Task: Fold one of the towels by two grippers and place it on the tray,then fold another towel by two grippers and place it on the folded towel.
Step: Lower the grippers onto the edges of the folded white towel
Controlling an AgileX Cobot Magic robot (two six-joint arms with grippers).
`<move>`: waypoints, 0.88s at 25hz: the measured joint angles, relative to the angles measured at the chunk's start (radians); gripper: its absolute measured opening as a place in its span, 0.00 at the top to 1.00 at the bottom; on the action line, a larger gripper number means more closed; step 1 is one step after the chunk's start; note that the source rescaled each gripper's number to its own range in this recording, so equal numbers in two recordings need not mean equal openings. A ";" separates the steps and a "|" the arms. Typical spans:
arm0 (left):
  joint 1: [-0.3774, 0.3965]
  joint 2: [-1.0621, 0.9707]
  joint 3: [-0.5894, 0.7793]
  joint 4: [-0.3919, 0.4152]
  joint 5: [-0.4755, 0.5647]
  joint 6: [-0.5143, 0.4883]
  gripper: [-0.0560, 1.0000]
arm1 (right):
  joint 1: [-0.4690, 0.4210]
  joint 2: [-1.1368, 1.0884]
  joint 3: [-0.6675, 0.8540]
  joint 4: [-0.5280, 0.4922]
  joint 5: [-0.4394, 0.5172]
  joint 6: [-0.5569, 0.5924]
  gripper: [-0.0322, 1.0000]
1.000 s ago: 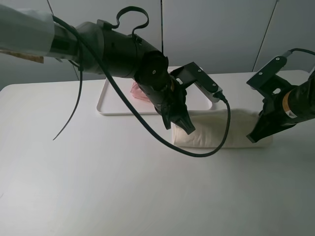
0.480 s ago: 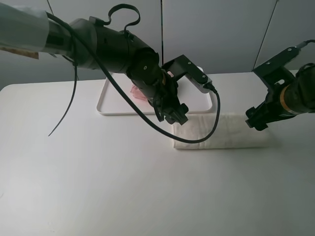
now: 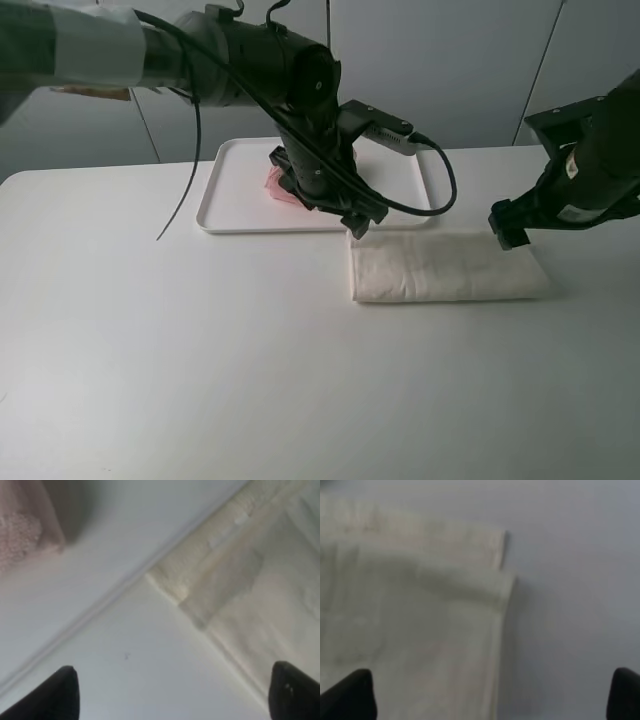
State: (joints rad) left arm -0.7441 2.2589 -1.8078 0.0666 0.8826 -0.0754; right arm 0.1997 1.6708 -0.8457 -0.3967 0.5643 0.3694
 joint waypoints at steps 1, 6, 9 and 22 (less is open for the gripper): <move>0.001 0.017 -0.034 -0.019 0.045 0.000 0.02 | -0.030 0.016 -0.030 0.130 0.061 -0.131 0.00; 0.001 0.060 -0.098 -0.059 0.125 -0.004 0.01 | -0.119 0.046 -0.129 0.416 0.169 -0.438 0.00; 0.003 0.079 -0.102 -0.059 0.149 -0.057 0.01 | -0.123 0.046 -0.152 0.397 0.151 -0.456 0.00; 0.006 0.150 -0.102 -0.087 0.146 -0.249 0.01 | -0.132 0.117 -0.208 0.369 0.209 -0.450 0.00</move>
State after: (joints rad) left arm -0.7386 2.4093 -1.9097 -0.0204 1.0283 -0.3244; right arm 0.0677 1.7875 -1.0532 -0.0274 0.7738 -0.0804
